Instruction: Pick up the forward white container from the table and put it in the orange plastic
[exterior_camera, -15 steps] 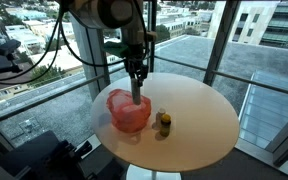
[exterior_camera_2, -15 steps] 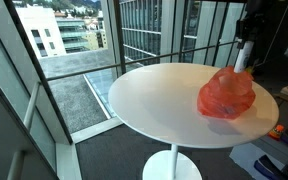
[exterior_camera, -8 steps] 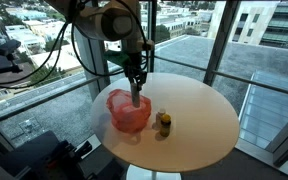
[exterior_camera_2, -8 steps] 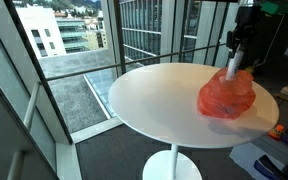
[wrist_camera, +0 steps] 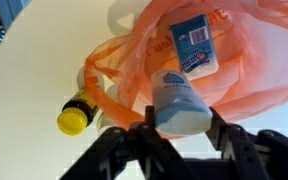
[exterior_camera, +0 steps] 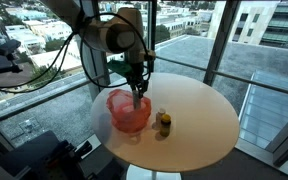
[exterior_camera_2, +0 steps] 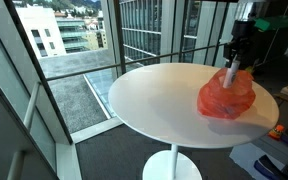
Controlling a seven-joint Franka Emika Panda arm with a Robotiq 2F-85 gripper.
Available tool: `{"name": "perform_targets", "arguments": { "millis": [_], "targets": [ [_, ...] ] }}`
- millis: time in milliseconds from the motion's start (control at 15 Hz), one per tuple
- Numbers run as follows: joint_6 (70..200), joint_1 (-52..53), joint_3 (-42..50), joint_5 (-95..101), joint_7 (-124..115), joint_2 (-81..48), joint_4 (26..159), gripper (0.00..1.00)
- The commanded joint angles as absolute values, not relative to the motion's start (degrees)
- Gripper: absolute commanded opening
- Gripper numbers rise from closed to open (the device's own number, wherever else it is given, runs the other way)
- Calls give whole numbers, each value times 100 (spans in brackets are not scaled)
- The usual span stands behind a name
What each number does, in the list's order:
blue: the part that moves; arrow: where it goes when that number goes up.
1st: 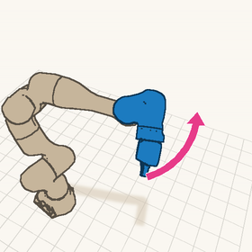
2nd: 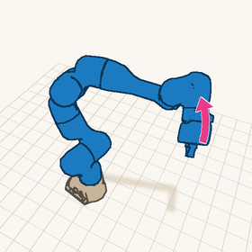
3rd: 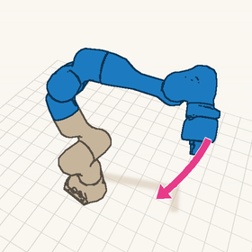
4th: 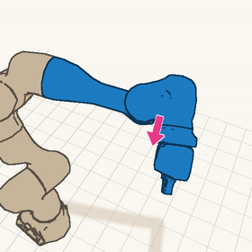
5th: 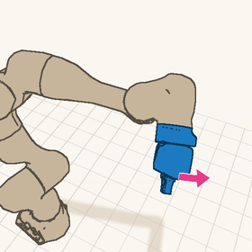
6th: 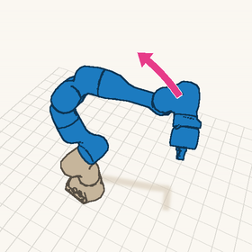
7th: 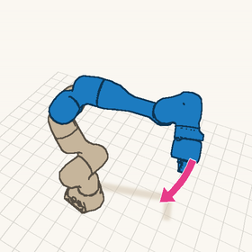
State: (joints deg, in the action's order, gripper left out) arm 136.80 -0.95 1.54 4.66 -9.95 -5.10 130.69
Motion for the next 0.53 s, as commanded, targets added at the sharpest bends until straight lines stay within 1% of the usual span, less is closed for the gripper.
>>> {"name": "perform_targets", "arguments": {
  "millis": [0,467],
  "targets": [
    [13987,-115,256,612,-1201,-637,13130,27],
    [14345,-91,395,588,-1229,-975,13194,27]
  ]
}}
